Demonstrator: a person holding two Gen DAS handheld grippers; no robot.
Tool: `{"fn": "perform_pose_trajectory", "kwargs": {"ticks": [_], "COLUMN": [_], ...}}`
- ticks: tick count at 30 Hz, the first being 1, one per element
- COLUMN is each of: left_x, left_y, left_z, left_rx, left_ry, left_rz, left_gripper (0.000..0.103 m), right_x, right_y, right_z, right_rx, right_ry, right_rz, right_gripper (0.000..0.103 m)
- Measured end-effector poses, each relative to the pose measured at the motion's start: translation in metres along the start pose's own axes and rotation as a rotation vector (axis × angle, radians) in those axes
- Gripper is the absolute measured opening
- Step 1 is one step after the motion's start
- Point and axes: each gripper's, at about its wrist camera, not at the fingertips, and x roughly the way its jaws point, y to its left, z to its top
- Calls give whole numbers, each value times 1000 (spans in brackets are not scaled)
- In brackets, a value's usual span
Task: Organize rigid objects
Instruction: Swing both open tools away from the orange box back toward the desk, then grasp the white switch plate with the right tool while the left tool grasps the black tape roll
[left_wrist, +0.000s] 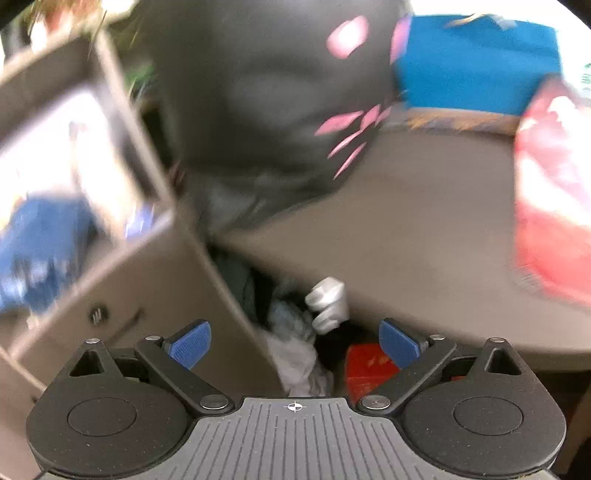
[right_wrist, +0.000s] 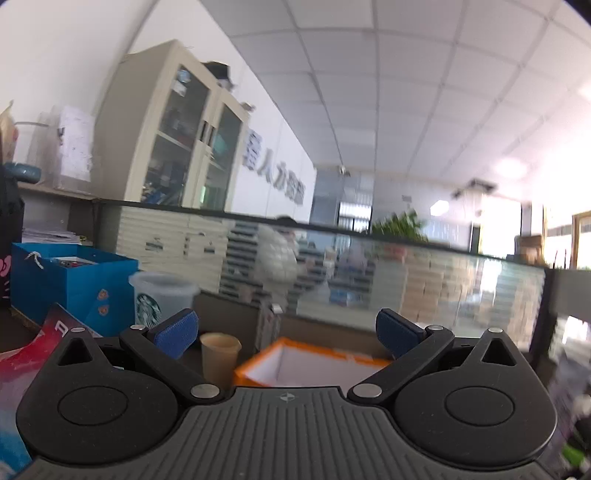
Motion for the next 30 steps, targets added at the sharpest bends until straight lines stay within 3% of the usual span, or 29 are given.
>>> {"fn": "perform_pose_trajectory", "kwargs": {"ticks": [2, 5, 8, 12, 17, 20, 23, 27, 30], "left_x": [-43, -97, -131, -159, -177, -172, -160, -148, -138], "left_y": [-29, -75, -144, -244, -338, -377, -402, -429, -445], "left_z": [16, 45, 67, 80, 81, 74, 74, 65, 64], "left_rx": [2, -41, 29, 206, 356, 450, 539, 649, 723], "left_ry": [-166, -346, -430, -504, -555, -567, -586, -618, -592], "left_rz": [-81, -344, -535, -698, -832, -867, -933, -1011, -1050], "left_gripper": [99, 101, 102, 103, 103, 103, 103, 103, 101], "right_x": [-9, -20, -25, -13, 7, 16, 23, 35, 44], "right_y": [-25, -52, -69, -82, -82, -78, -71, -66, -64], "right_z": [-8, -28, -50, -71, -101, -111, -121, -133, -141], "right_rx": [37, 55, 54, 85, 118, 127, 110, 114, 125], "right_ry": [39, 94, 152, 253, 367, 408, 438, 498, 534], "right_rz": [-19, -67, -116, -65, 0, 33, 66, 108, 130], "right_gripper": [103, 103, 103, 103, 100, 96, 90, 70, 66]}}
